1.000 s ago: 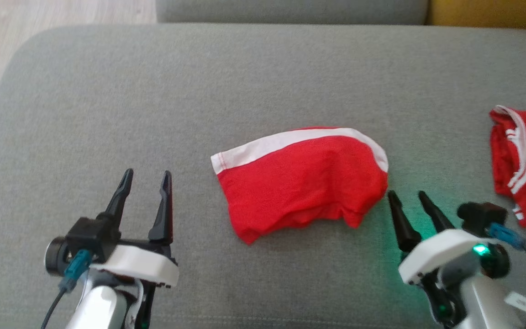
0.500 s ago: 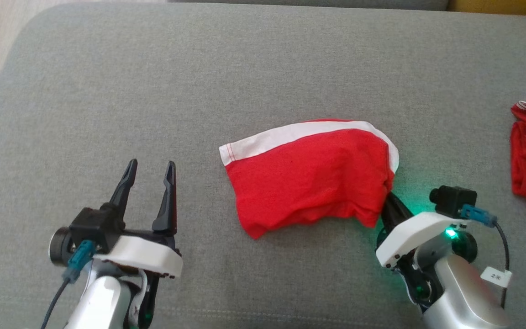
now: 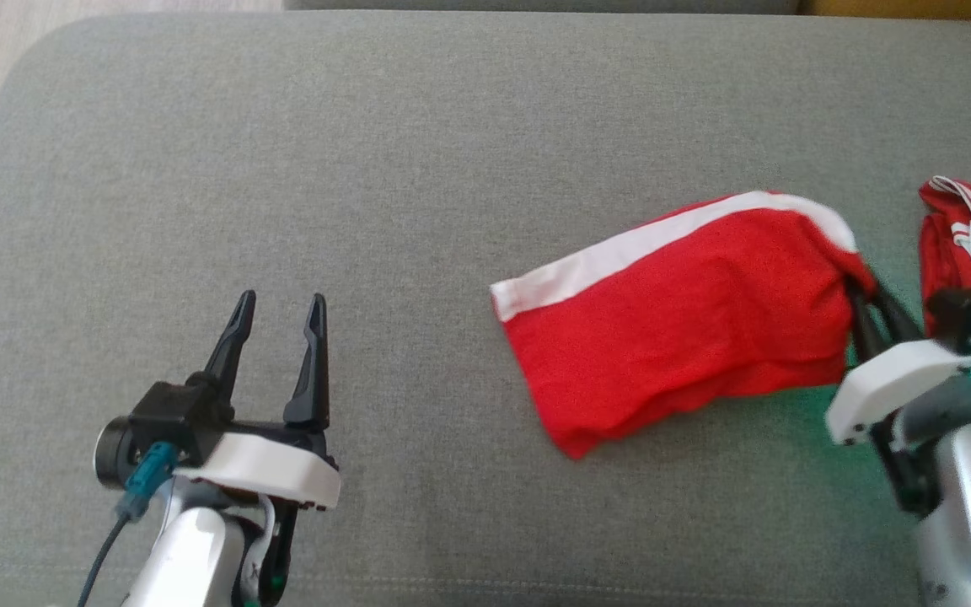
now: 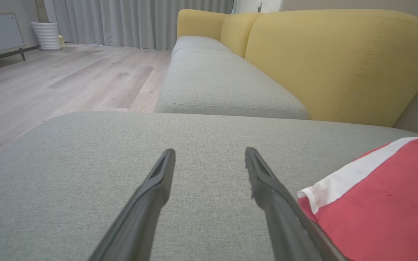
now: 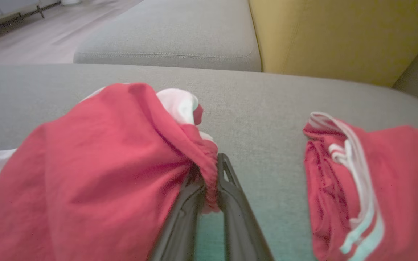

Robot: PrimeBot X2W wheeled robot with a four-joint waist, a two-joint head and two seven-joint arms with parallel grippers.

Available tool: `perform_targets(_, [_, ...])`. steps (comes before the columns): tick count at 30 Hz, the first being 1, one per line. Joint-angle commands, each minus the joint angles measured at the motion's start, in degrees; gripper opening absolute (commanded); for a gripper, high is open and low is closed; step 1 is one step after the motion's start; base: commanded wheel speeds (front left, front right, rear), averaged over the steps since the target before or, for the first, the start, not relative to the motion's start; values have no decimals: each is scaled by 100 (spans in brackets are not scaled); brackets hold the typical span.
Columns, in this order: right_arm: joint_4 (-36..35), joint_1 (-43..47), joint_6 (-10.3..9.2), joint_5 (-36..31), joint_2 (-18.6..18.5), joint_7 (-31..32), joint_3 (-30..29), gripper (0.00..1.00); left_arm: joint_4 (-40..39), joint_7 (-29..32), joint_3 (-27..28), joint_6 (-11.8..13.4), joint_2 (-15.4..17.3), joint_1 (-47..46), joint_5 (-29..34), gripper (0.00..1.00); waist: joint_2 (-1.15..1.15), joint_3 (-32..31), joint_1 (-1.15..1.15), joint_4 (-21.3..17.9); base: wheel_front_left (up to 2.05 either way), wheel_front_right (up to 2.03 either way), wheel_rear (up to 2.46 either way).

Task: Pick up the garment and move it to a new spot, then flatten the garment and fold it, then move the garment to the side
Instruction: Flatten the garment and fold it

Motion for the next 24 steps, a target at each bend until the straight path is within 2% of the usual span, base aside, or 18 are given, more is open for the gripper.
perform_targets(1, [-338,-55,-5,-274,-202,63,75,8,-192,-70,245,-39,42,-248,49,100,0,5,0,-6,0,0,0])
perform_targets(6, [-654,0,-5,-659,-388,170,564,6,-200,-70,274,-90,8,-265,56,100,0,56,0,-12,0,0,0])
perform_targets(11, [-658,167,-5,-557,-261,268,1216,4,-175,-70,301,-142,-26,-281,71,100,0,100,0,-16,0,0,0])
perform_targets(17, [-457,324,-5,-381,-57,276,1566,2,-144,-71,313,-192,-61,-289,92,100,0,117,0,-24,0,0,0])
perform_targets(21, [-298,431,-5,-333,46,198,1446,2,-117,-71,325,-224,-77,-274,102,100,0,88,0,-34,0,0,0])
perform_targets(23, [-245,479,-5,-320,104,166,1342,5,-109,-71,336,-228,-83,-256,109,100,0,67,0,-48,0,0,0])
perform_targets(24, [-228,497,-5,-297,141,140,1287,24,-105,-71,337,-231,-85,-247,114,100,0,57,0,-54,0,0,0])
